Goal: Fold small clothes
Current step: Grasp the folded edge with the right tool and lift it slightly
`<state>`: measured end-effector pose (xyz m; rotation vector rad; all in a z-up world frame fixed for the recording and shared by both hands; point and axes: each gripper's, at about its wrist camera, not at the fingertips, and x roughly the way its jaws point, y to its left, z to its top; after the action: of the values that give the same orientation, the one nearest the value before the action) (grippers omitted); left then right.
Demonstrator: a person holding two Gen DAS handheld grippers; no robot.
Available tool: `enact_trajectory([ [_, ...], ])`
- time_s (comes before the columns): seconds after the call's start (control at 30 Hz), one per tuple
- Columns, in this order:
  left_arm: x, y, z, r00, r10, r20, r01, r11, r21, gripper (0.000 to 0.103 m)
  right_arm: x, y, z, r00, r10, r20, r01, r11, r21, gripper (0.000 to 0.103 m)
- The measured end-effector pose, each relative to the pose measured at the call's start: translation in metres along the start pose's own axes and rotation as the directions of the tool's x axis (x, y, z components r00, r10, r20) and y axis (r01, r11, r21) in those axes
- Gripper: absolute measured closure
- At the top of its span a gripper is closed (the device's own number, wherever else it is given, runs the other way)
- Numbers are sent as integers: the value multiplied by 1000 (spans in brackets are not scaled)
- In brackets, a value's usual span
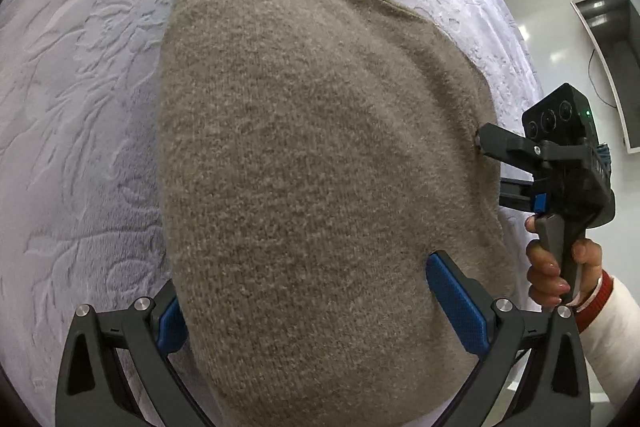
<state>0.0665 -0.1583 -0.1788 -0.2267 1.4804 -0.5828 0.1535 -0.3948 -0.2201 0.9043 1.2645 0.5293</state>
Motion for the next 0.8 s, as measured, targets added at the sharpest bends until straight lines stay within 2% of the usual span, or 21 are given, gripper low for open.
enact_trajectory([
  [0.03, 0, 0, 1, 1000, -1, 0, 1, 1000, -3, 1, 1, 0, 0, 1000, -9, 7, 9, 1000, 13, 22],
  [0.07, -1, -1, 1, 1000, -3, 11, 3, 1000, -6, 10, 0, -1, 0, 1000, -27, 9, 26, 999, 22, 31],
  [0.1, -4, -2, 1, 1000, 2, 27, -2, 1000, -5, 14, 0, -2, 0, 999, -49, 11, 49, 998, 32, 40],
  [0.13, -8, -1, 0, 999, 2, 38, -2, 1000, -4, 22, 0, -4, 0, 999, -39, 13, 39, 998, 46, 57],
  [0.17, -14, 0, -2, 999, -5, 51, 5, 1000, 0, 32, -1, -5, -2, 999, -16, 29, 14, 998, 66, 64],
  [0.2, -18, 0, -4, 998, -9, 60, 9, 1000, 6, 37, -2, -4, -4, 999, -5, 40, 3, 998, 68, 68],
  [0.27, -27, 0, -5, 997, -26, 74, 24, 999, 20, 50, -6, 2, -8, 998, 20, 65, -24, 998, 65, 69],
  [0.33, -37, 2, -6, 995, -63, 79, 61, 998, 22, 53, -8, 6, -10, 995, 67, 80, -73, 994, 83, 70],
  [0.47, -62, -2, -10, 986, -135, 94, 131, 990, 49, 53, -12, 18, -16, 988, 124, 98, -133, 986, 100, 70],
  [0.8, -125, 2, -46, 979, -160, 128, 149, 985, 91, 53, -23, 79, -46, 979, 176, 100, -184, 980, 79, 70],
])
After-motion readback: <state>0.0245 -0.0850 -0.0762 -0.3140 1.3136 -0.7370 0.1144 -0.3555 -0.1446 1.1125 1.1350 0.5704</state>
